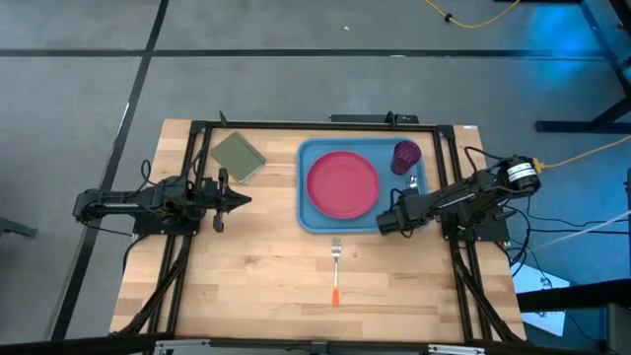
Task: Pick and place plate/cup/fork/spoon on tray
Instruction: Put the orange fork to the right of the pink plate on the blue tray
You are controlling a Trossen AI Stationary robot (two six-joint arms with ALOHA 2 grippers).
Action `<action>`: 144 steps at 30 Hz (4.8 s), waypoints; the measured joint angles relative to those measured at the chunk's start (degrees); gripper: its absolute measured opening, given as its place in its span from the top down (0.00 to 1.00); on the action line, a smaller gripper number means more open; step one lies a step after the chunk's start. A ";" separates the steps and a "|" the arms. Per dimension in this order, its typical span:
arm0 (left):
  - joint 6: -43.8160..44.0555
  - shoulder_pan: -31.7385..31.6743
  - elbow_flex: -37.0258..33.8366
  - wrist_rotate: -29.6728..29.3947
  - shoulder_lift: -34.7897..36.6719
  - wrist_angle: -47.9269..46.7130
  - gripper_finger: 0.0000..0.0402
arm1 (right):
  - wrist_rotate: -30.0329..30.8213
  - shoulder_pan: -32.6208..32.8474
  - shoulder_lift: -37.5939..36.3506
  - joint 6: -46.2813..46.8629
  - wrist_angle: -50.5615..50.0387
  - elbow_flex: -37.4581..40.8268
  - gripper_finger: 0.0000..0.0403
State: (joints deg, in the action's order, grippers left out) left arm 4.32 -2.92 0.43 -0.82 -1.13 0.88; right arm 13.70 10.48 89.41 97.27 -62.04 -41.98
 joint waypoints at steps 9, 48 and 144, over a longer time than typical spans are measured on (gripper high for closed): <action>0.00 0.00 -0.02 -0.02 0.02 0.00 1.00 | 0.34 0.32 -0.07 -0.02 -3.06 -3.29 0.99; -0.02 0.00 -0.02 0.00 0.00 0.00 1.00 | 7.30 16.36 28.67 12.21 0.72 -47.81 0.75; -0.02 0.00 0.00 -0.11 0.00 0.02 1.00 | 1.97 6.15 0.72 11.26 2.72 -13.15 0.98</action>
State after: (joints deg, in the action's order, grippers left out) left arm 4.30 -2.92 0.42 -0.93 -1.13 0.91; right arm 15.67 16.63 90.13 108.53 -59.31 -55.13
